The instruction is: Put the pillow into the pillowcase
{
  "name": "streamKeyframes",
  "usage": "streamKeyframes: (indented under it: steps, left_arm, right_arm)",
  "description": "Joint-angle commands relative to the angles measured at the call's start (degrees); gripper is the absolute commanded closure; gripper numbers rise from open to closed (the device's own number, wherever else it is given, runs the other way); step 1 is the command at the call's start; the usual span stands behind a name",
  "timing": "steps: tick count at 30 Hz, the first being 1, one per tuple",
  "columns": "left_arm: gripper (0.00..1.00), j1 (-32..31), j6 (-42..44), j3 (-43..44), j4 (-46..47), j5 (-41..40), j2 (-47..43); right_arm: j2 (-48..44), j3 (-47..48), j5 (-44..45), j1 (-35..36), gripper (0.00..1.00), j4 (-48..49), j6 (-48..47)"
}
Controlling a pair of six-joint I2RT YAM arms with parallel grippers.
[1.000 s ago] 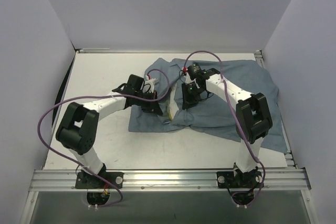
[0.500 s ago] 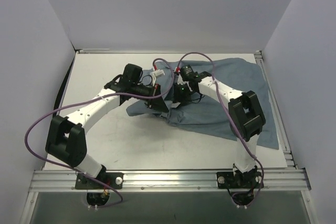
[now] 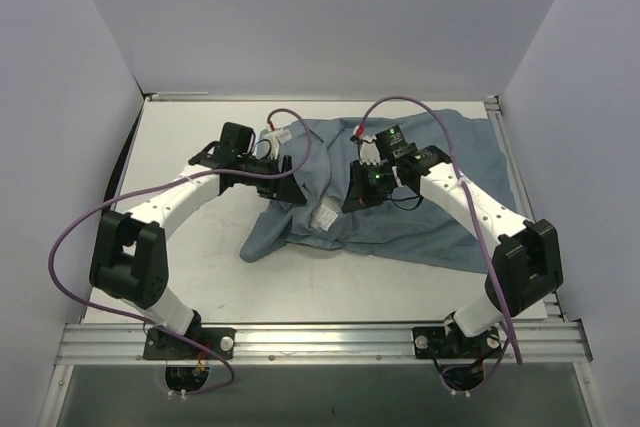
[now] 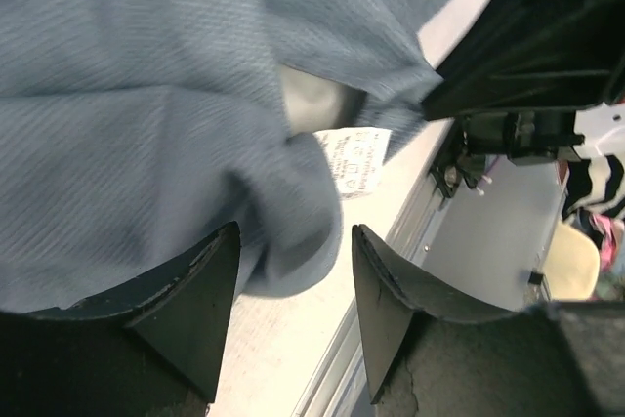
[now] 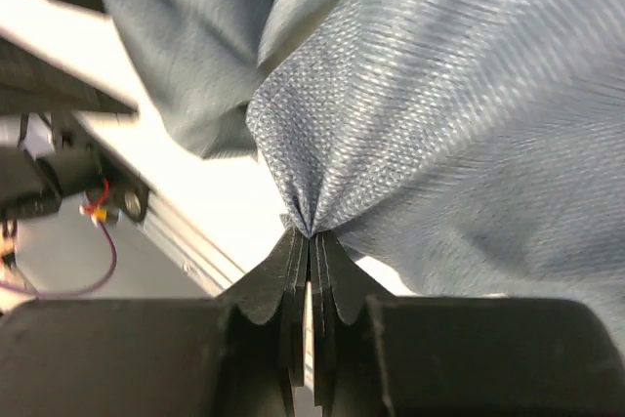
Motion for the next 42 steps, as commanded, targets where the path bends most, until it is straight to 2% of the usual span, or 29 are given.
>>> streamKeyframes:
  steps: [1, 2, 3, 6, 7, 11, 12, 13, 14, 16, 17, 18, 19, 20, 23, 25, 27, 29, 30, 31, 34, 37, 39, 42]
  left_arm:
    - [0.43, 2.33, 1.47, -0.97, 1.55, -1.9, -5.32]
    - [0.44, 2.16, 1.91, -0.89, 1.12, -3.56, -5.32]
    - [0.49, 1.72, 2.09, -0.97, 0.85, -3.93, -4.63]
    - [0.68, -1.61, 1.31, -0.27, 2.33, -4.72, -0.78]
    - [0.77, -2.58, -0.87, -0.18, 4.17, -4.38, 0.55]
    - [0.92, -8.81, -9.57, -0.44, 16.38, -3.06, 7.85]
    - [0.94, -9.61, -12.38, -1.14, 23.63, -2.1, 10.38]
    - [0.99, -10.23, -17.72, -1.59, 28.49, -2.0, 11.37]
    - [0.99, -10.67, -19.6, -1.68, 30.97, -1.74, 12.25]
    - [0.98, -11.73, -23.98, -2.73, 37.83, -0.51, 13.57]
    - [0.88, -11.81, -24.18, -2.73, 38.46, -0.42, 13.57]
    - [0.72, -11.64, -24.1, -2.99, 38.82, -0.24, 12.53]
    - [0.6, -11.29, -22.79, -3.43, 38.73, 0.54, 11.56]
    - [0.51, -10.85, -22.0, -4.13, 38.82, 0.64, 10.16]
    - [0.42, -8.04, -19.89, -7.56, 38.3, 3.61, 3.39]
    - [0.41, -4.89, -18.22, -8.79, 33.3, 4.85, -1.27]
    - [0.42, -1.99, -17.6, -9.58, 28.3, 3.55, -5.3]
    - [0.42, 0.31, -12.7, -7.94, 24.25, -1.18, -7.25]
    - [0.42, 0.31, -9.89, -6.79, 16.83, -5.56, -7.6]
    - [0.41, 0.31, -5.94, -5.82, 15.54, -6.56, -7.26]
    - [0.38, 0.4, -3.44, -2.56, 10.7, -9.47, -3.66]
    - [0.38, 0.49, -4.58, -1.15, 9.64, -9.91, -0.32]
    - [0.38, 0.49, -5.63, -0.8, 10.87, -9.82, 0.74]
    - [0.37, 0.49, -5.9, -0.45, 11.92, -10.35, 1.09]
  right_arm:
    - [-2.12, -1.13, -4.65, 0.12, 1.0, -3.2, -4.21]
    - [-2.57, -1.13, -6.92, 0.12, 1.0, -3.12, -4.83]
    - [-3.27, -0.87, -8.6, 0.03, 1.0, -3.12, -5.44]
    - [-6.26, -0.78, -12.65, -0.23, 1.0, -2.68, -6.5]
    - [-7.74, -0.78, -13.27, -0.23, 1.0, -2.5, -6.77]
    - [-11.97, -1.74, -12.31, -0.85, 1.0, -1.89, -6.16]
    - [-13.02, -3.05, -11.53, -1.11, 1.0, -1.36, -5.11]
    - [-15.21, -3.85, -10.65, -1.2, 1.0, -0.4, -4.58]
    - [-16.45, -4.64, -9.68, -1.72, 1.0, 0.39, -3.53]
    - [-19.86, -7.63, -7.92, -1.82, 1.0, 3.37, -0.89]
    - [-20.76, -8.77, -7.57, -1.64, 1.0, 4.69, -0.1]
    - [-21.55, -10.34, -7.39, -1.29, 1.0, 5.92, 1.39]
    - [-21.9, -10.97, -6.69, -0.85, 1.0, 7.68, 1.84]
    - [-21.56, -11.58, -6.86, -0.5, 1.0, 8.48, 1.84]
    - [-19.1, -12.64, -7.65, 1.78, 1.0, 9.89, 1.58]
    - [-19.09, -13.08, -8.18, 3.37, 1.0, 9.81, 0.62]
    - [-20.76, -14.48, -6.87, 3.37, 1.0, 9.19, -0.96]
    - [-23.92, -17.37, -4.5, 3.28, 1.0, 7.62, -2.36]
    - [-24.45, -17.56, -3.18, 3.72, 0.97, 5.87, -3.42]
    - [-24.11, -17.39, -1.86, 4.51, 0.72, 1.15, -4.3]
    - [-21.83, -14.15, 4.11, 3.55, 0.38, -4.59, -5.8]
    - [-18.76, -9.06, 9.3, 3.19, 0.24, -4.52, -5.45]
    - [-15.95, -4.5, 10.54, 4.51, 0.22, -4.17, -5.62]
    - [-7.01, 0.25, 15.72, 8.37, 0.22, -4.08, -6.5]
